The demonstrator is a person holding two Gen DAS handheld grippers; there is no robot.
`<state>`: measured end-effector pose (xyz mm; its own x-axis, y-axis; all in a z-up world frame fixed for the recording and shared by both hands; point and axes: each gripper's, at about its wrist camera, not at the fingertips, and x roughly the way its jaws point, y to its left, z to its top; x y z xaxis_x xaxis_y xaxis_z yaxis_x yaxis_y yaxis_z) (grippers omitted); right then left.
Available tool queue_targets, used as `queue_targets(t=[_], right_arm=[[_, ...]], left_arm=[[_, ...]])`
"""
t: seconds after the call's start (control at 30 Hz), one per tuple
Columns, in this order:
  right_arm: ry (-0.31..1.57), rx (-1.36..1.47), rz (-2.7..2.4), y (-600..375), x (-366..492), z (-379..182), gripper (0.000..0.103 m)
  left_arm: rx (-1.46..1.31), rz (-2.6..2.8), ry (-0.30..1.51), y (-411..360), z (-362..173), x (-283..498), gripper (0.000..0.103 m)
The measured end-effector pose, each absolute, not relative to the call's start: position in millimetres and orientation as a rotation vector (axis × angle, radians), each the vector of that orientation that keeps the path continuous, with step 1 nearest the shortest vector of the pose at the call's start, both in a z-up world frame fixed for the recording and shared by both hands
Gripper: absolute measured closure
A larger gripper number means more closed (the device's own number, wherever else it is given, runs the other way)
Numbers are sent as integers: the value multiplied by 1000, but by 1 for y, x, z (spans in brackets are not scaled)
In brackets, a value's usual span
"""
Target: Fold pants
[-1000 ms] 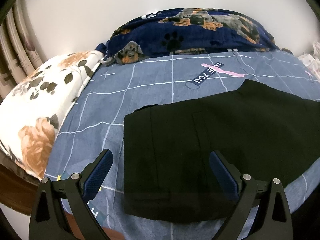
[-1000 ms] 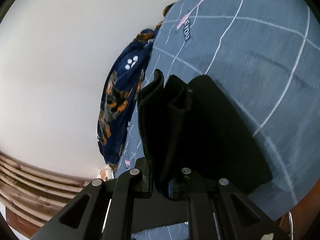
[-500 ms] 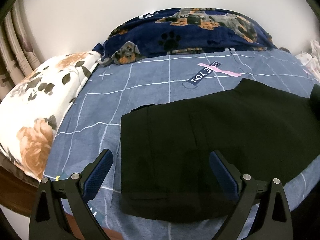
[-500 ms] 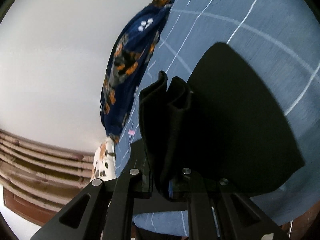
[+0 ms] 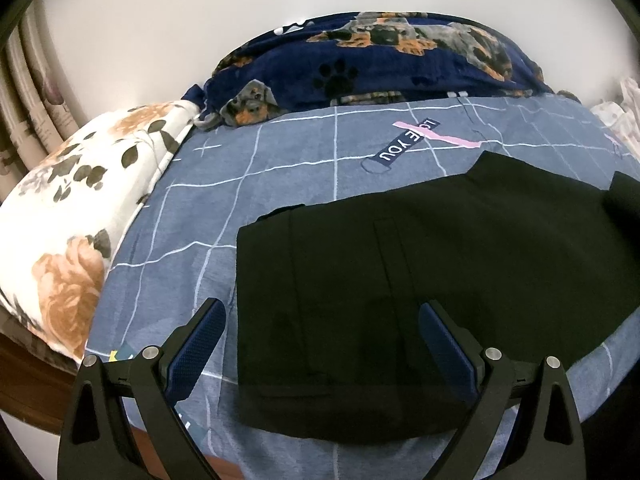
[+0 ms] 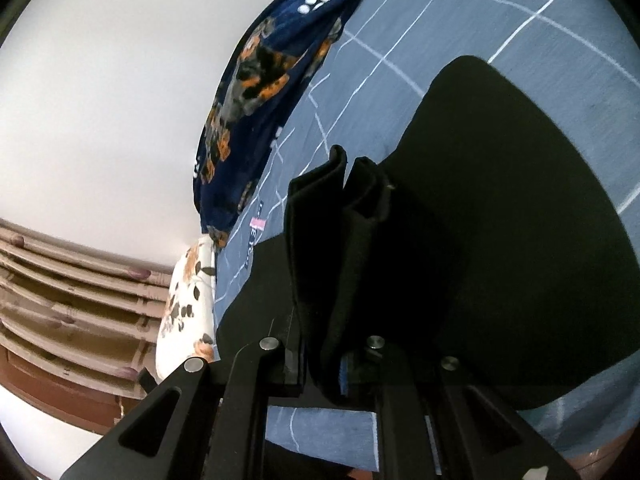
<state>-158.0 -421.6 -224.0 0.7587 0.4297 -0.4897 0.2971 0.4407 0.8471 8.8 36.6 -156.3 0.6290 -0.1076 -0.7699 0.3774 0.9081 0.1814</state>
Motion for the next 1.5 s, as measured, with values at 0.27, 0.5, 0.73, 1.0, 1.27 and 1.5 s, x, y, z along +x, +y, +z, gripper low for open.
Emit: queue_targets(t=[0.27, 0.5, 0.73, 1.0, 1.27, 1.5], right_arm=[[786, 1071, 116, -402, -144, -222, 90], [789, 1071, 118, -398, -143, -224, 89], [815, 1009, 112, -385, -136, -223, 88], [819, 997, 119, -377, -132, -221, 88], [821, 996, 124, -374, -131, -221, 88], [831, 976, 134, -366, -128, -219, 88]], left_arm=[[345, -287, 868, 37, -161, 11, 6], [347, -289, 870, 37, -161, 11, 6], [348, -289, 871, 36, -162, 12, 6], [351, -290, 873, 34, -164, 11, 6], [354, -294, 876, 33, -167, 10, 6], [353, -292, 878, 33, -167, 11, 6]])
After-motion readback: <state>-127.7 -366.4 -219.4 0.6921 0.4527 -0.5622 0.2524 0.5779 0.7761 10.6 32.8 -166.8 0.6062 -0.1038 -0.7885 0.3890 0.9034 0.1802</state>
